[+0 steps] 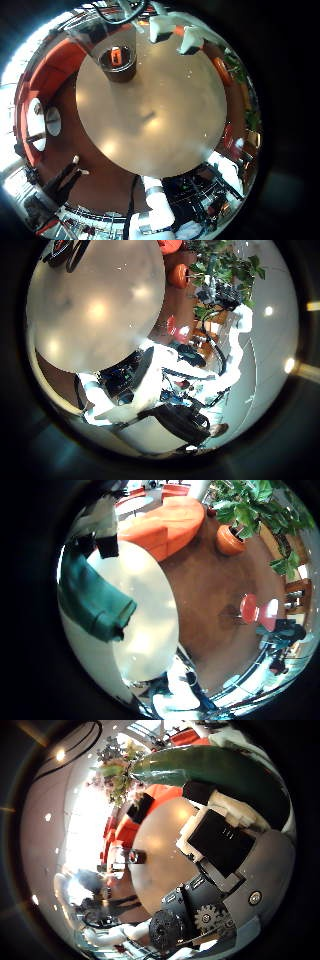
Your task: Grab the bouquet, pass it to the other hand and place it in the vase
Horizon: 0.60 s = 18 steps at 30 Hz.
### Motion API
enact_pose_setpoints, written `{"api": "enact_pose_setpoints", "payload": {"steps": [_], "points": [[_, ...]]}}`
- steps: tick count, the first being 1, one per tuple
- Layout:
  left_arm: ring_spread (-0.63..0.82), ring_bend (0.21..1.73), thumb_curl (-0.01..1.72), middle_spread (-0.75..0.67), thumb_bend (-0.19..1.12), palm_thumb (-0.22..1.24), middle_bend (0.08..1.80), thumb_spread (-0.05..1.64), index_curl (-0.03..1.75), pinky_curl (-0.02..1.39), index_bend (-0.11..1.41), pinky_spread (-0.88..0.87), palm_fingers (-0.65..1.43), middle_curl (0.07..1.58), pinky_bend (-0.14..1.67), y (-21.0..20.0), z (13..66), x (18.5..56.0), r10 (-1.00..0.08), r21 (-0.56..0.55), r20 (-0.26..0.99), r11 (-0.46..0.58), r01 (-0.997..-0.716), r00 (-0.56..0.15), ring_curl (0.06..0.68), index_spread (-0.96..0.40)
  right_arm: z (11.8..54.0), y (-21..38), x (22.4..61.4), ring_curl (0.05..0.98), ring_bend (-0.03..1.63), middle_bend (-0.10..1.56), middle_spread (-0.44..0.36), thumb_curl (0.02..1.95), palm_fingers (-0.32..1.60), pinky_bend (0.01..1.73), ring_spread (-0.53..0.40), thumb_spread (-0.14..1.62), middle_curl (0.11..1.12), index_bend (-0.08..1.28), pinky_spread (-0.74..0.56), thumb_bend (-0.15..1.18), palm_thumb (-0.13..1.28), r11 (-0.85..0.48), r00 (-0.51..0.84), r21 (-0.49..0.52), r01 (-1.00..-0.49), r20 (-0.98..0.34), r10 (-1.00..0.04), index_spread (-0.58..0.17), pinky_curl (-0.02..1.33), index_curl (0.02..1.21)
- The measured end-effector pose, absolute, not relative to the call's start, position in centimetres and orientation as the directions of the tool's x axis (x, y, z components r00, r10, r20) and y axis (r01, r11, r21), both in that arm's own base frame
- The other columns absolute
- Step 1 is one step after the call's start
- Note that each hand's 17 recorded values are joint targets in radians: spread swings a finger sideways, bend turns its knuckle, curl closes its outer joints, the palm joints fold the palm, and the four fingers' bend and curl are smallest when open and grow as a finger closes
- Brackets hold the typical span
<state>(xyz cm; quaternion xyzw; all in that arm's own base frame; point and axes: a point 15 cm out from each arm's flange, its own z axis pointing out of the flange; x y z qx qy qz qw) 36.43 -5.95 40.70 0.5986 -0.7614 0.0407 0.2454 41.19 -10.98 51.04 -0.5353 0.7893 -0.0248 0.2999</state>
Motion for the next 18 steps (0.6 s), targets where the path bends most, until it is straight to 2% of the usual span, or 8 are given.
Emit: {"api": "enact_pose_setpoints", "payload": {"steps": [6,11,13,18], "points": [[0.49,0.52,0.28,0.28,-0.02,0.23,0.2,1.22,0.38,0.35,0.19,0.46,0.27,0.36,0.22,-6.4,41.9,37.4,-0.846,0.189,0.521,0.248,-0.95,-0.117,0.198,0.05,55.5,-10.4,41.1,0.663,1.5,1.39,-0.118,0.99,1.13,1.39,-0.178,0.85,0.8,1.14,-0.15,0.04,1.13,0.463,-0.102,-0.422,-0.779,-0.644,-0.758,-0.255,0.67,0.96],[0.48,0.54,0.27,0.26,-0.02,0.18,0.2,1.2,0.38,0.36,0.16,0.46,0.27,0.38,0.22,-7.4,44.1,38.2,-0.756,0.125,0.648,0.225,-0.966,-0.093,0.202,0.08,58.1,-7.6,41.3,0.664,1.5,1.39,-0.116,1.04,1.13,1.37,-0.177,0.84,0.79,1.15,-0.15,0.03,1.12,0.411,0.083,-0.478,-0.776,-0.724,-0.685,-0.247,0.71,0.95],[0.48,0.55,0.27,0.26,-0.02,0.17,0.2,1.19,0.37,0.36,0.16,0.45,0.26,0.38,0.23,-7.9,45.1,38.6,-0.714,0.092,0.694,0.219,-0.971,-0.095,0.205,0.1,58.0,-6.2,41.3,0.664,1.5,1.4,-0.115,1.05,1.13,1.36,-0.177,0.84,0.79,1.15,-0.15,0.03,1.11,0.383,0.151,-0.482,-0.789,-0.755,-0.638,-0.244,0.72,0.95],[0.48,0.59,0.27,0.28,-0.02,0.17,0.2,1.16,0.35,0.38,0.15,0.45,0.22,0.38,0.27,-8.9,47.8,39.5,-0.603,0.021,0.791,0.197,-0.98,-0.104,0.215,0.14,54.5,-3.1,41.0,0.666,1.51,1.4,-0.114,1.1,1.13,1.35,-0.176,0.84,0.78,1.15,-0.15,0.02,1.11,0.33,0.226,-0.426,-0.842,-0.836,-0.501,-0.239,0.76,0.94]]}}
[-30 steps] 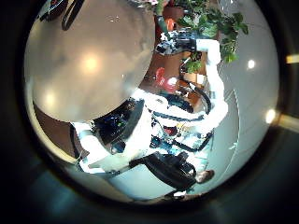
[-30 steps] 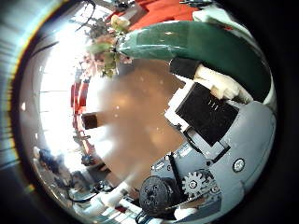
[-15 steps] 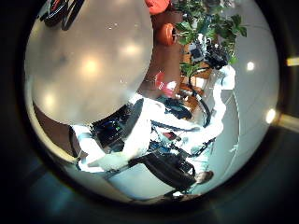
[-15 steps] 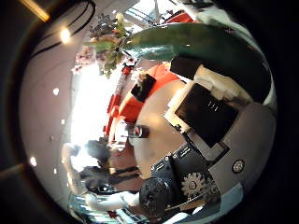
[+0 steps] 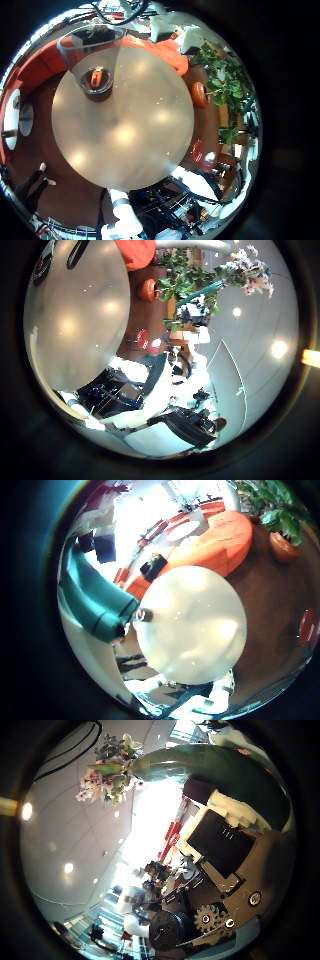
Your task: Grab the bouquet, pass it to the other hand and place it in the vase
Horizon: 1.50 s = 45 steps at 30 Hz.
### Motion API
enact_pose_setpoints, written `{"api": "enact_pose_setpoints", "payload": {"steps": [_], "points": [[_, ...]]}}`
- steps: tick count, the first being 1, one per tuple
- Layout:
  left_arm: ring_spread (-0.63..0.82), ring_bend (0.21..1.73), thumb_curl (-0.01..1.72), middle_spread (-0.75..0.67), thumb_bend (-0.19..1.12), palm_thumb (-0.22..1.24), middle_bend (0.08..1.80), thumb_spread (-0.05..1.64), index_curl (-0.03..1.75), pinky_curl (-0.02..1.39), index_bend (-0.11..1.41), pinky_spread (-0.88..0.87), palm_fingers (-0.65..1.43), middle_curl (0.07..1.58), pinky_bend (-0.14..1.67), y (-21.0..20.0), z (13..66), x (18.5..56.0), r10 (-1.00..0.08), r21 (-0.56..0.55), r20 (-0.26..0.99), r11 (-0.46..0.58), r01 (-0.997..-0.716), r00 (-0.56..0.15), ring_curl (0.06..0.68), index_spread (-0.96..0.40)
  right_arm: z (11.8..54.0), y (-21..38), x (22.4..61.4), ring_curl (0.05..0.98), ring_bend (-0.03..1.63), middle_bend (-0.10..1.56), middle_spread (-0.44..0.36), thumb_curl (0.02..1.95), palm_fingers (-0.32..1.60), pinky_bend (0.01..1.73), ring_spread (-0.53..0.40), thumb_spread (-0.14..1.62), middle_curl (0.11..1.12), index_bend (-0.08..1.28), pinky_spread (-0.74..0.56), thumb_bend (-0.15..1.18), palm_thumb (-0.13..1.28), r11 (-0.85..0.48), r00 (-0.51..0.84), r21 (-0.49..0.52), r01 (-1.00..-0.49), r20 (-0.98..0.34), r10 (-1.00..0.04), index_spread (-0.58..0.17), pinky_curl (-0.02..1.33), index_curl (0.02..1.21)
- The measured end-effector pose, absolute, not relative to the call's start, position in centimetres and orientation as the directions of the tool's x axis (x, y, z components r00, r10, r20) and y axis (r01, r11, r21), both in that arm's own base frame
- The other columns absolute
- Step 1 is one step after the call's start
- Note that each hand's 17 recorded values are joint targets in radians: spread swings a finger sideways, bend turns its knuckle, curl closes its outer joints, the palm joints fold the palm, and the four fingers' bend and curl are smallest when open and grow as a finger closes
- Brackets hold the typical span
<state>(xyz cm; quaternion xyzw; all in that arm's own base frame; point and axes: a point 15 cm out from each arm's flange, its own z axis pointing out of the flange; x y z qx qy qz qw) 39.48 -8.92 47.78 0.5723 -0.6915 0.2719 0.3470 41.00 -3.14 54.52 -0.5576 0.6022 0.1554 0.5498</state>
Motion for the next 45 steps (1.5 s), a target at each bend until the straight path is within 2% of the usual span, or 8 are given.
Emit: {"api": "enact_pose_setpoints", "payload": {"steps": [11,23,34,38,39,41,42,45], "points": [[0.48,0.61,0.29,0.31,-0.03,0.16,0.21,1.04,0.32,0.39,0.16,0.45,0.19,0.39,0.3,-10.6,52.3,41.0,-0.363,-0.081,0.922,0.155,-0.985,-0.133,0.216,0.18,52.8,7.4,41.6,0.666,1.51,1.41,-0.112,1.17,1.13,1.3,-0.176,0.84,0.77,1.17,-0.15,0.0,1.11,0.079,0.408,-0.467,-0.881,-0.832,-0.376,-0.233,0.83,0.93],[0.5,0.62,0.31,0.37,-0.03,0.2,0.28,0.97,0.31,0.38,0.14,0.45,0.19,0.4,0.29,-14.2,55.4,39.7,-0.137,-0.119,0.978,0.249,-0.961,-0.157,0.208,0.2,51.8,16.4,39.8,0.665,1.51,1.41,-0.111,1.24,1.13,1.25,-0.176,0.85,0.76,1.18,-0.15,0.0,1.1,-0.114,0.464,-0.45,-0.885,-0.843,-0.273,-0.226,0.91,0.92],[0.47,0.6,0.33,0.2,-0.02,0.26,0.48,0.95,0.33,0.35,0.18,0.44,0.34,0.47,0.21,-15.7,57.2,38.2,-0.023,-0.153,0.985,0.32,-0.935,-0.169,0.192,0.15,50.7,20.0,39.6,0.664,1.51,1.41,-0.11,1.28,1.14,1.21,-0.172,0.85,0.75,1.18,-0.16,0.0,1.1,-0.167,0.456,-0.426,-0.889,-0.852,-0.257,-0.223,0.97,0.91],[0.26,0.64,0.34,0.03,0.0,0.35,0.73,0.96,0.39,0.32,0.26,0.3,0.56,0.59,0.17,-16.1,57.5,38.8,-0.007,-0.134,0.99,0.31,-0.941,-0.143,0.198,0.06,50.3,20.5,39.6,0.665,1.51,1.41,-0.11,1.29,1.14,1.2,-0.169,0.85,0.75,1.19,-0.16,0.0,1.09,-0.179,0.455,-0.421,-0.889,-0.852,-0.259,-0.222,0.99,0.9],[0.12,0.72,0.35,-0.03,0.0,0.39,0.78,0.97,0.4,0.35,0.27,0.19,0.7,0.62,0.24,-16.1,57.6,38.9,-0.002,-0.133,0.99,0.308,-0.942,-0.14,0.212,0.01,50.3,20.5,39.5,0.665,1.51,1.41,-0.11,1.29,1.14,1.2,-0.168,0.85,0.75,1.19,-0.16,0.0,1.09,-0.18,0.454,-0.419,-0.89,-0.852,-0.259,-0.222,0.99,0.9],[-0.08,0.94,0.36,-0.11,0.03,0.5,0.81,0.99,0.43,0.42,0.26,0.02,1.01,0.67,0.44,-15.9,57.6,39.2,0.011,-0.13,0.991,0.299,-0.945,-0.133,0.288,-0.05,50.2,20.5,39.6,0.665,1.51,1.41,-0.11,1.29,1.14,1.19,-0.167,0.85,0.75,1.19,-0.16,0.0,1.09,-0.178,0.449,-0.414,-0.892,-0.855,-0.26,-0.222,1.0,0.9],[-0.16,1.0,0.38,-0.14,0.04,0.55,0.8,0.99,0.44,0.44,0.26,-0.05,1.06,0.69,0.51,-15.8,57.6,39.4,0.023,-0.127,0.992,0.292,-0.948,-0.126,0.3,-0.09,50.0,20.5,39.7,0.665,1.51,1.41,-0.11,1.3,1.14,1.19,-0.167,0.85,0.75,1.19,-0.16,0.0,1.09,-0.179,0.446,-0.411,-0.894,-0.857,-0.259,-0.222,1.0,0.9],[-0.31,1.18,0.43,-0.24,0.11,0.76,0.87,0.97,0.52,0.58,0.34,-0.24,1.25,0.79,0.83,-15.8,58.2,40.2,0.065,-0.122,0.992,0.264,-0.957,-0.109,0.406,-0.2,49.6,20.5,39.9,0.666,1.51,1.41,-0.111,1.3,1.13,1.19,-0.167,0.85,0.75,1.19,-0.16,-0.01,1.09,-0.183,0.437,-0.401,-0.898,-0.861,-0.26,-0.223,1.02,0.9]]}}
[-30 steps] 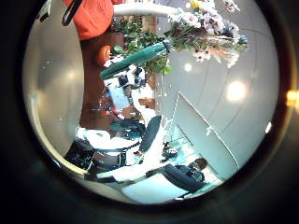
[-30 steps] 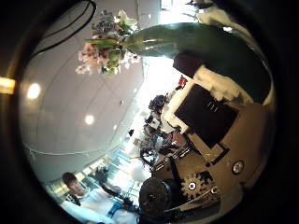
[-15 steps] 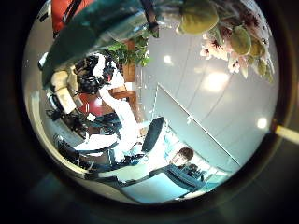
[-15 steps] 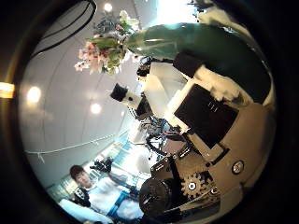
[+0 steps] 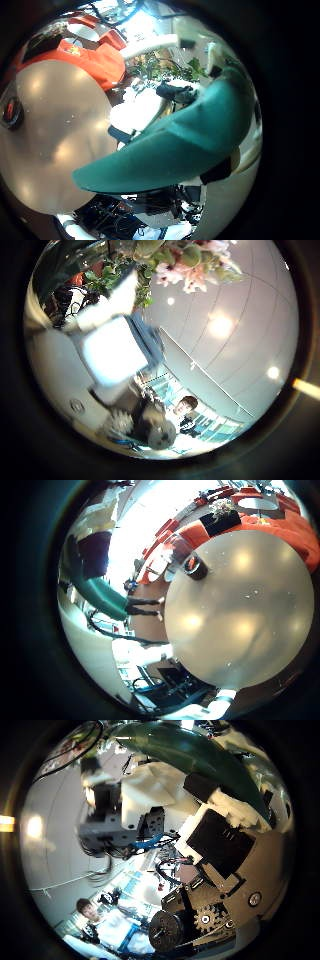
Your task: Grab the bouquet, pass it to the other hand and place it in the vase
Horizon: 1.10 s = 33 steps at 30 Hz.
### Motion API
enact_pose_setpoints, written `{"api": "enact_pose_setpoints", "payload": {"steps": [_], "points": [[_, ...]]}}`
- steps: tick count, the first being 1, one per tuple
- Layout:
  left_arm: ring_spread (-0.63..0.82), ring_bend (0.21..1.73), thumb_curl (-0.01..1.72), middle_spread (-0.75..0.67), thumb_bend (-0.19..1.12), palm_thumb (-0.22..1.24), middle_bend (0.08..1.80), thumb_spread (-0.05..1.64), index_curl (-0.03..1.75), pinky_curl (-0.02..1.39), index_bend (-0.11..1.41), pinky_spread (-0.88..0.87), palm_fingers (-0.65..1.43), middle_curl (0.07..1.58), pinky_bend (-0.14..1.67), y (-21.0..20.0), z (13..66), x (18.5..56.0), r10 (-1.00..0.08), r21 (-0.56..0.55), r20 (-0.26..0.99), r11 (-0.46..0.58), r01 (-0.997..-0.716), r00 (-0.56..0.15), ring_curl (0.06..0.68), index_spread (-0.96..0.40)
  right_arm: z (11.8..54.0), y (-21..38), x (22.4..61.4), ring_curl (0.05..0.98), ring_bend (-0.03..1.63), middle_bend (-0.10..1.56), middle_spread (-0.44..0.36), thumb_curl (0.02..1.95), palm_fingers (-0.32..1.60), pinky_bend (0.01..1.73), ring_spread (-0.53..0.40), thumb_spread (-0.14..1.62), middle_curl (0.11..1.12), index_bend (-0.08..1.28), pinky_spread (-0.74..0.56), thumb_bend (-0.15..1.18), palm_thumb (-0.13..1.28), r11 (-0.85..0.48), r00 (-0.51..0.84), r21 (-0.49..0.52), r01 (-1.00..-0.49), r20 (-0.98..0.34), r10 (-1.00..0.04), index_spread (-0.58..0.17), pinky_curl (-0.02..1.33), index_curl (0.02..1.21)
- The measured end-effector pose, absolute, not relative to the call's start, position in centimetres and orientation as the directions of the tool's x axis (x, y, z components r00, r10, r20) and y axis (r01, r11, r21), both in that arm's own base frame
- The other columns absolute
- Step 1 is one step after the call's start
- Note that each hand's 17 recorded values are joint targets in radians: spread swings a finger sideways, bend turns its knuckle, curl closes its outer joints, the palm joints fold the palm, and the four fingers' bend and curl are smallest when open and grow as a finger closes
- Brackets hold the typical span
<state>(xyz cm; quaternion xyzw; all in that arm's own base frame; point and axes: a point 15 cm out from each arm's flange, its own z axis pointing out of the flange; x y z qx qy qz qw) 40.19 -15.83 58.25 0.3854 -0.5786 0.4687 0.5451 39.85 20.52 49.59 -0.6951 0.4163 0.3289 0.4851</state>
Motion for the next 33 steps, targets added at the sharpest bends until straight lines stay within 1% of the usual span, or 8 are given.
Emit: {"api": "enact_pose_setpoints", "payload": {"steps": [3,8,12,14,21,22,24,33], "points": [[-0.38,1.26,0.48,-0.32,0.13,0.89,0.95,0.93,0.62,0.66,0.49,-0.37,1.27,0.84,1.03,-15.6,57.9,40.4,0.063,-0.102,0.994,0.259,-0.961,-0.088,0.452,-0.31,48.9,20.3,39.9,0.668,1.51,1.42,-0.111,1.31,1.13,1.19,-0.168,0.85,0.75,1.19,-0.16,-0.01,1.09,-0.19,0.422,-0.382,-0.905,-0.862,-0.28,-0.223,1.03,0.9],[-0.42,1.36,0.55,-0.4,0.14,0.99,1.05,0.91,0.78,0.71,0.68,-0.47,1.2,0.9,1.15,-16.0,56.9,40.0,0.038,-0.065,0.998,0.292,-0.954,-0.056,0.494,-0.45,48.4,20.1,40.0,0.671,1.51,1.42,-0.112,1.31,1.13,1.18,-0.169,0.86,0.75,1.19,-0.16,-0.01,1.07,-0.192,0.413,-0.37,-0.909,-0.863,-0.293,-0.225,1.05,0.9],[-0.42,1.41,0.6,-0.44,0.14,1.03,1.1,0.93,0.87,0.72,0.73,-0.52,1.16,0.93,1.2,-16.1,57.3,39.9,0.043,-0.079,0.997,0.293,-0.953,-0.069,0.513,-0.52,48.7,19.6,40.3,0.66,1.47,1.4,-0.118,1.23,1.1,1.17,-0.176,0.87,0.74,1.15,-0.17,-0.07,0.88,-0.173,0.405,-0.369,-0.913,-0.867,-0.291,-0.228,1.05,0.89],[-0.42,1.43,0.63,-0.46,0.14,1.04,1.11,0.95,0.91,0.73,0.75,-0.53,1.13,0.93,1.22,-16.1,57.5,39.9,0.049,-0.095,0.995,0.289,-0.953,-0.084,0.52,-0.55,48.6,18.5,40.8,0.642,1.43,1.33,-0.127,1.13,1.0,1.15,-0.182,0.91,0.72,1.05,-0.21,-0.05,0.82,-0.149,0.397,-0.368,-0.918,-0.868,-0.3,-0.245,1.01,0.87],[-0.41,1.47,0.7,-0.48,0.14,1.07,1.14,1.0,1.03,0.75,0.74,-0.55,1.1,0.95,1.25,-14.7,60.8,40.8,0.082,-0.228,0.973,0.211,-0.951,-0.215,0.531,-0.61,45.8,16.2,41.0,0.585,1.34,1.06,-0.155,0.87,0.42,1.19,-0.22,0.98,0.65,0.48,-0.34,-0.05,0.7,-0.092,0.313,-0.3,-0.95,-0.899,-0.307,-0.32,0.89,0.73],[-0.41,1.48,0.7,-0.48,0.14,1.07,1.14,1.0,1.04,0.75,0.74,-0.55,1.09,0.95,1.25,-14.2,61.5,41.0,0.085,-0.252,0.967,0.187,-0.949,-0.24,0.533,-0.62,45.7,15.8,41.1,0.567,1.29,0.99,-0.149,0.84,0.25,1.14,-0.213,0.98,0.63,0.45,-0.31,-0.05,0.68,-0.081,0.308,-0.297,-0.951,-0.9,-0.31,-0.325,0.89,0.71],[-0.41,1.49,0.72,-0.49,0.14,1.07,1.14,1.01,1.07,0.75,0.72,-0.55,1.09,0.96,1.25,-13.2,62.9,41.4,0.083,-0.305,0.952,0.137,-0.942,-0.296,0.534,-0.63,45.7,15.1,41.2,0.546,1.25,0.93,-0.139,0.78,0.17,1.07,-0.206,0.99,0.6,0.43,-0.25,-0.04,0.68,-0.066,0.3,-0.295,-0.953,-0.901,-0.313,-0.334,0.86,0.67],[-0.4,1.5,0.79,-0.5,0.13,1.08,1.14,1.06,1.18,0.77,0.66,-0.55,1.09,0.96,1.26,-8.3,68.2,43.6,0.044,-0.482,0.871,-0.114,-0.869,-0.489,0.532,-0.69,45.0,11.3,42.4,0.465,1.14,0.81,-0.118,0.63,0.2,0.91,-0.151,0.99,0.55,0.4,-0.01,-0.03,0.68,0.016,0.266,-0.288,-0.957,-0.902,-0.339,-0.324,0.77,0.59]]}}
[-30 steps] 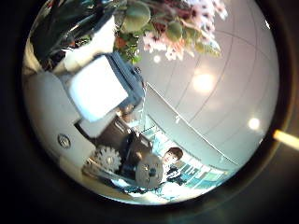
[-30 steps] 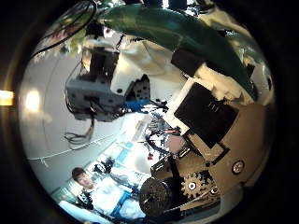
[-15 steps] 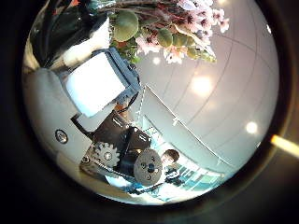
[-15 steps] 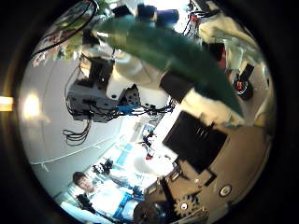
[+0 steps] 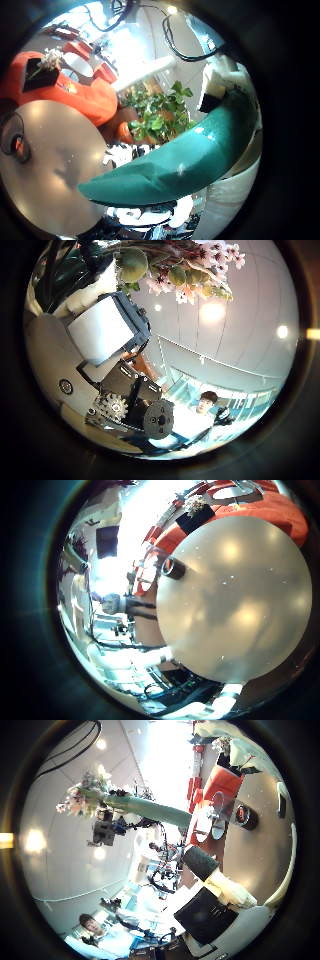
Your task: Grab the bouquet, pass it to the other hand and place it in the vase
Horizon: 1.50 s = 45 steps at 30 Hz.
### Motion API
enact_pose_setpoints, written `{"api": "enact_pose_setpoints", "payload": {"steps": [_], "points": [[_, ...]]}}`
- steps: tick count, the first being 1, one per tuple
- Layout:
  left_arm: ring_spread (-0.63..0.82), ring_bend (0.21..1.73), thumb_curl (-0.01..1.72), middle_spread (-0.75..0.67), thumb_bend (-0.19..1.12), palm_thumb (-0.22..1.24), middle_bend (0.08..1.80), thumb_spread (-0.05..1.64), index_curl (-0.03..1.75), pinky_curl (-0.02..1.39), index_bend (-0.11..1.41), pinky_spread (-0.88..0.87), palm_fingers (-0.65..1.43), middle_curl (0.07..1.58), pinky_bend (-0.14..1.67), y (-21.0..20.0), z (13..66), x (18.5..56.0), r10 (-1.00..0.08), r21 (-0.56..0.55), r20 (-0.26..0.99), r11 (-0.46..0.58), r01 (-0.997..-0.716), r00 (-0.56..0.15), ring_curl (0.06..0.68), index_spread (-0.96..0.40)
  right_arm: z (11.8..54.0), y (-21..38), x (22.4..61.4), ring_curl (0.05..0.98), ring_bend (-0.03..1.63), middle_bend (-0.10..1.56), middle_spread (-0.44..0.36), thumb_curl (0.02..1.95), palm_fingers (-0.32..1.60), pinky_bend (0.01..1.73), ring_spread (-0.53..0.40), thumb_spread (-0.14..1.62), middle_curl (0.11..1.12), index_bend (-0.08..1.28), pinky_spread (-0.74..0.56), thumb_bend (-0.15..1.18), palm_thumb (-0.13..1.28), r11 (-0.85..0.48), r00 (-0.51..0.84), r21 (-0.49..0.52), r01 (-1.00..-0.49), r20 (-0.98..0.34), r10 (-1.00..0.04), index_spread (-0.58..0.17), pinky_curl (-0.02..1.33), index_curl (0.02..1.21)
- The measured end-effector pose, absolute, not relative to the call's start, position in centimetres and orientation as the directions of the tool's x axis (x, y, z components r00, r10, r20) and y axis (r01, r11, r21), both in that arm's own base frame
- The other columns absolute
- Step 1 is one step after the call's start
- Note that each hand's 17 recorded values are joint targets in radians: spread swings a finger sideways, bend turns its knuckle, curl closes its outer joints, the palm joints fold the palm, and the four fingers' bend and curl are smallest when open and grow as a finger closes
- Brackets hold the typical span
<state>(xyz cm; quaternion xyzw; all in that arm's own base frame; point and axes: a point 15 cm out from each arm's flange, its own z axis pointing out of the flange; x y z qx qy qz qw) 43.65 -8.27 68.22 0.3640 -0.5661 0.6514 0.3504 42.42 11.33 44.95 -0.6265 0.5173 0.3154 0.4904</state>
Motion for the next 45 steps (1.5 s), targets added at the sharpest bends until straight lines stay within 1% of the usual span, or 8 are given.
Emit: {"api": "enact_pose_setpoints", "payload": {"steps": [5,8,13,17,26,31,38,45], "points": [[-0.4,1.5,0.82,-0.51,0.12,1.09,1.14,1.07,1.22,0.77,0.64,-0.55,1.09,0.97,1.25,-5.6,69.9,44.4,-0.045,-0.548,0.831,-0.233,-0.803,-0.554,0.531,-0.71,43.4,11.4,42.0,0.447,1.11,0.78,-0.116,0.58,0.22,0.85,-0.135,0.99,0.53,0.39,0.09,-0.03,0.69,0.023,0.234,-0.256,-0.966,-0.914,-0.333,-0.318,0.74,0.57],[-0.4,1.5,0.83,-0.51,0.11,1.09,1.13,1.08,1.24,0.78,0.62,-0.56,1.09,0.97,1.25,-3.6,69.8,45.1,-0.12,-0.574,0.815,-0.298,-0.763,-0.567,0.529,-0.72,43.0,11.4,42.0,0.436,1.09,0.76,-0.115,0.56,0.23,0.84,-0.13,0.99,0.53,0.38,0.14,-0.03,0.69,0.025,0.227,-0.249,-0.968,-0.917,-0.328,-0.316,0.72,0.56],[-0.4,1.5,0.85,-0.52,0.1,1.09,1.13,1.09,1.28,0.79,0.6,-0.56,1.09,0.98,1.24,-2.2,66.4,46.4,-0.2,-0.576,0.817,-0.323,-0.751,-0.54,0.527,-0.73,43.0,11.6,42.0,0.419,1.06,0.73,-0.114,0.53,0.25,0.8,-0.127,0.99,0.51,0.37,0.2,-0.03,0.7,0.023,0.225,-0.246,-0.969,-0.918,-0.327,-0.311,0.69,0.54],[-0.4,1.5,0.87,-0.52,0.1,1.09,1.12,1.1,1.3,0.79,0.59,-0.56,1.09,0.98,1.23,-1.3,65.1,47.5,-0.22,-0.567,0.824,-0.355,-0.743,-0.523,0.525,-0.74,42.7,11.6,42.1,0.409,1.04,0.71,-0.114,0.52,0.27,0.77,-0.126,0.99,0.51,0.37,0.24,-0.03,0.7,0.022,0.222,-0.242,-0.97,-0.919,-0.327,-0.308,0.67,0.54],[-0.4,1.5,0.89,-0.52,0.08,1.09,1.12,1.11,1.33,0.81,0.57,-0.57,1.1,0.99,1.22,-0.4,61.8,48.9,-0.221,-0.543,0.84,-0.384,-0.747,-0.496,0.522,-0.75,42.5,11.7,42.0,0.391,1.01,0.67,-0.122,0.5,0.3,0.73,-0.126,1.0,0.5,0.35,0.29,-0.03,0.71,0.017,0.221,-0.239,-0.971,-0.919,-0.328,-0.307,0.63,0.52],[-0.4,1.5,0.91,-0.52,0.07,1.09,1.11,1.12,1.35,0.81,0.56,-0.57,1.1,0.99,1.22,-0.1,61.5,49.0,-0.229,-0.559,0.829,-0.384,-0.735,-0.51,0.521,-0.76,42.5,11.6,42.1,0.384,1.0,0.66,-0.132,0.5,0.32,0.72,-0.127,1.0,0.49,0.34,0.31,-0.03,0.71,0.018,0.219,-0.238,-0.971,-0.919,-0.328,-0.307,0.62,0.52],[-0.4,1.5,0.92,-0.52,0.06,1.09,1.11,1.12,1.36,0.82,0.55,-0.58,1.1,0.99,1.21,0.5,59.6,49.9,-0.239,-0.547,0.837,-0.412,-0.728,-0.493,0.52,-0.76,42.2,11.6,42.1,0.373,0.98,0.64,-0.124,0.49,0.34,0.69,-0.128,1.0,0.5,0.33,0.33,-0.02,0.71,0.015,0.215,-0.233,-0.972,-0.92,-0.328,-0.308,0.59,0.51],[-0.4,1.5,0.93,-0.52,0.05,1.1,1.1,1.13,1.37,0.82,0.54,-0.58,1.11,1.0,1.2,0.6,57.6,50.0,-0.242,-0.533,0.846,-0.413,-0.739,-0.475,0.52,-0.77,42.0,11.6,42.2,0.365,0.96,0.63,-0.119,0.49,0.35,0.68,-0.129,1.0,0.49,0.33,0.34,-0.02,0.71,0.014,0.216,-0.233,-0.972,-0.92,-0.327,-0.31,0.57,0.51]]}}
